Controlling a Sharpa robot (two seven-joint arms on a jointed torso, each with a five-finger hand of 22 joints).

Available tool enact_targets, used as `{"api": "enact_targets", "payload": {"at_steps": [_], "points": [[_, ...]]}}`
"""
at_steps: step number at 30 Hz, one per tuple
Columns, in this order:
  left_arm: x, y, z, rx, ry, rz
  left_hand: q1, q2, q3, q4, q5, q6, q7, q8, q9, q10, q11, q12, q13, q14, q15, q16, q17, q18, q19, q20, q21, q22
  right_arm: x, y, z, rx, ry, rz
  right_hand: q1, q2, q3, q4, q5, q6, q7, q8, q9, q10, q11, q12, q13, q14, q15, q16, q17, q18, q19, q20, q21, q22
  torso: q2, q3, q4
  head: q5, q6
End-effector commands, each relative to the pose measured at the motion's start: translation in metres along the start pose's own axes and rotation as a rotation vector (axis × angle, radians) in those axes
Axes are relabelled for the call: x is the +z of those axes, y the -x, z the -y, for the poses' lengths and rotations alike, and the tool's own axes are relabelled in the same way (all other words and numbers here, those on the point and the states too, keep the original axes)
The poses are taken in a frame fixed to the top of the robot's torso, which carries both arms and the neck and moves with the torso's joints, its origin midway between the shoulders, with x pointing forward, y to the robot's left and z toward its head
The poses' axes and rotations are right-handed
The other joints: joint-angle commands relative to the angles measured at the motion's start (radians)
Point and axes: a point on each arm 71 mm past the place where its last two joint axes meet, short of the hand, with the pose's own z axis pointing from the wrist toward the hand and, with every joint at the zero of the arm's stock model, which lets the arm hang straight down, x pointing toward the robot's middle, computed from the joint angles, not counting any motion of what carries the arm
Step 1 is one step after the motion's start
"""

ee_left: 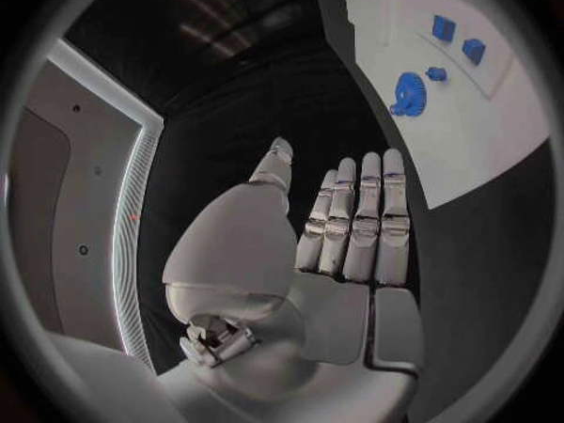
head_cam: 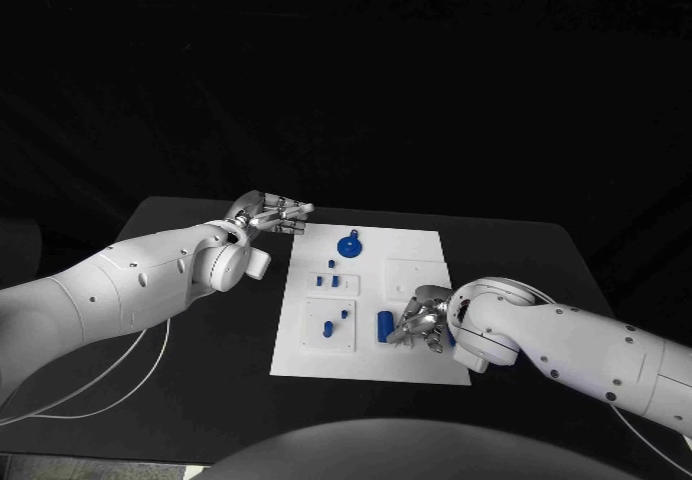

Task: Assemble the parts on the task board

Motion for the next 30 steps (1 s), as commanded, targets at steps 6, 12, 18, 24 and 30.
{"api": "enact_targets", "payload": {"at_steps": [6,12,18,24,30], "points": [[0.0,-0.002,0.001,-0.011,-0.004,-0.014,-0.007,0.001,-0.001,0.0,0.0,-0.002,0.001,-0.002,0.001,-0.005,-0.001,-0.002,0.002,0.0,0.001,-0.004,0.001,0.009,-0.002,0.0,-0.003,0.0,0.003,0.004,0.004,-0.003,-0.032,0.064,-0.037,0.02,0.059,-0.001,-0.039,-0.001,-0.003,-0.001,0.027,0.011,-0.003,0.009,0.006,0.002,-0.006,0.013,0.002,-0.01,0.046,-0.007,0.018,-0.002,0.0,0.0001,-0.0002,0.0,-0.001],[0.0,-0.002,0.001,-0.011,-0.003,-0.014,-0.007,0.001,-0.001,0.0,0.0,-0.002,0.001,-0.002,0.001,-0.005,-0.001,-0.002,0.002,0.0,0.001,-0.004,0.001,0.009,-0.002,0.0,-0.003,0.0,0.004,0.004,0.005,0.004,-0.034,0.059,-0.064,0.026,0.073,0.015,-0.039,-0.002,-0.003,-0.001,0.046,0.012,-0.003,0.01,0.008,0.002,-0.006,0.016,0.002,-0.01,0.046,-0.007,0.022,-0.003,0.0,0.0001,0.0005,-0.001,-0.002],[0.0,-0.001,0.001,-0.011,-0.002,-0.014,-0.007,0.001,-0.001,0.0,0.0,-0.002,0.001,-0.002,0.001,-0.005,-0.001,-0.002,0.002,0.0,0.001,-0.004,0.001,0.009,-0.002,0.0,-0.003,0.0,0.004,0.002,0.009,0.011,-0.032,0.014,-0.058,0.003,0.034,0.002,0.011,0.0,-0.005,-0.002,0.041,0.009,-0.001,0.007,0.008,0.001,-0.005,0.013,-0.002,-0.01,0.044,-0.006,0.019,-0.005,-0.001,-0.0004,-0.0003,0.0,-0.001],[-0.001,0.0,0.0,-0.01,-0.002,-0.013,-0.007,0.001,-0.001,0.0,0.0,-0.002,0.001,-0.002,0.001,-0.005,-0.001,-0.002,0.002,0.0,0.001,-0.004,0.001,0.009,-0.002,0.0,-0.003,0.0,-0.001,0.008,0.021,0.021,-0.04,0.01,-0.05,-0.021,0.01,0.028,0.023,-0.014,0.002,-0.003,0.013,0.0,-0.001,-0.009,0.002,-0.001,-0.007,0.006,-0.008,-0.007,0.044,-0.008,0.01,-0.008,-0.001,0.0003,-0.0009,0.0,0.0],[-0.001,0.001,0.0,-0.009,-0.003,-0.009,-0.007,0.0,0.0,0.002,-0.001,-0.001,0.001,-0.001,0.002,-0.005,-0.001,-0.002,0.001,0.0,0.0,-0.004,0.001,0.009,-0.002,0.0,-0.002,0.0,-0.009,0.028,0.038,0.021,-0.062,0.029,-0.025,-0.044,0.012,0.09,-0.011,-0.05,0.027,-0.004,-0.174,-0.012,0.014,-0.006,0.007,-0.001,0.003,0.006,-0.006,0.001,0.044,0.001,0.006,-0.006,-0.002,0.0,-0.0024,-0.005,0.0]]}}
